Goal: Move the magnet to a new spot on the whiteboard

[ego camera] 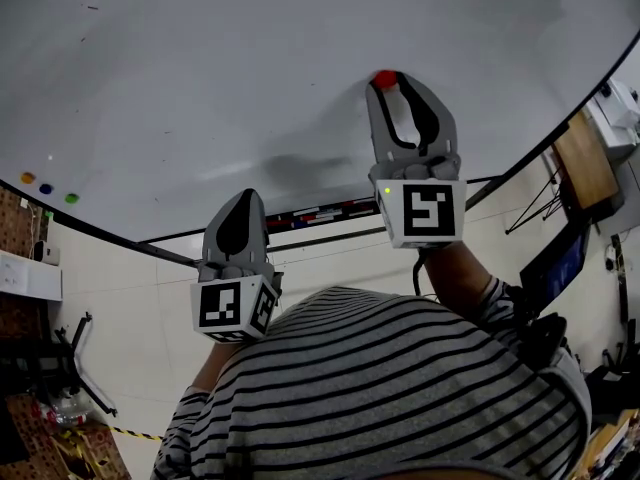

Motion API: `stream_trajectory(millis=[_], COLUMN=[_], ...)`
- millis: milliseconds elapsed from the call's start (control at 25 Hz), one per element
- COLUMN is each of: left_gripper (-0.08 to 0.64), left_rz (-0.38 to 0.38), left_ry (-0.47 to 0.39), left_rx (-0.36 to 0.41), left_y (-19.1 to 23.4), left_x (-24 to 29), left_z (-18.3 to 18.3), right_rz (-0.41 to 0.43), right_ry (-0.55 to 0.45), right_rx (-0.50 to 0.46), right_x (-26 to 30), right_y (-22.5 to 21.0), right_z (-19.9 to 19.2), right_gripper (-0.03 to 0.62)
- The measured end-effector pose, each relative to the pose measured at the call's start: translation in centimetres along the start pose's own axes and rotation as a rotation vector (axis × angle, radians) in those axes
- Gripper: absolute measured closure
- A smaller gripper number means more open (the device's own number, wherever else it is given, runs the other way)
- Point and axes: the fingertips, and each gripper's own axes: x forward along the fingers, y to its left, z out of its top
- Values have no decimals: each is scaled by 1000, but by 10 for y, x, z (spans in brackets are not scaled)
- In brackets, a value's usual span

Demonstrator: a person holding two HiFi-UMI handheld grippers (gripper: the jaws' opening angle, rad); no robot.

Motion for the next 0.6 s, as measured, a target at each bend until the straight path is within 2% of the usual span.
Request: stream_trajectory(millis=[200,360,520,600], left_gripper=[545,545,545,545], left_rz=[-15,-21,-44,-49], left_ry=[1,-9,-27,-38], left_rx=[8,5,24,26], left_y=[-8,-24,-56,-74], left_x=[3,-4,-20,-32], left_z=[-1,1,4,6], right_rz=[31,52,108,125], right_ry=[-20,-3,41,69], right_rx=[58,107,281,315], right_x=[-8,-39,-84,-111], right_y=[0,-5,-8,-12], right_z=[6,9,10,8], right_gripper=[466,467,513,546])
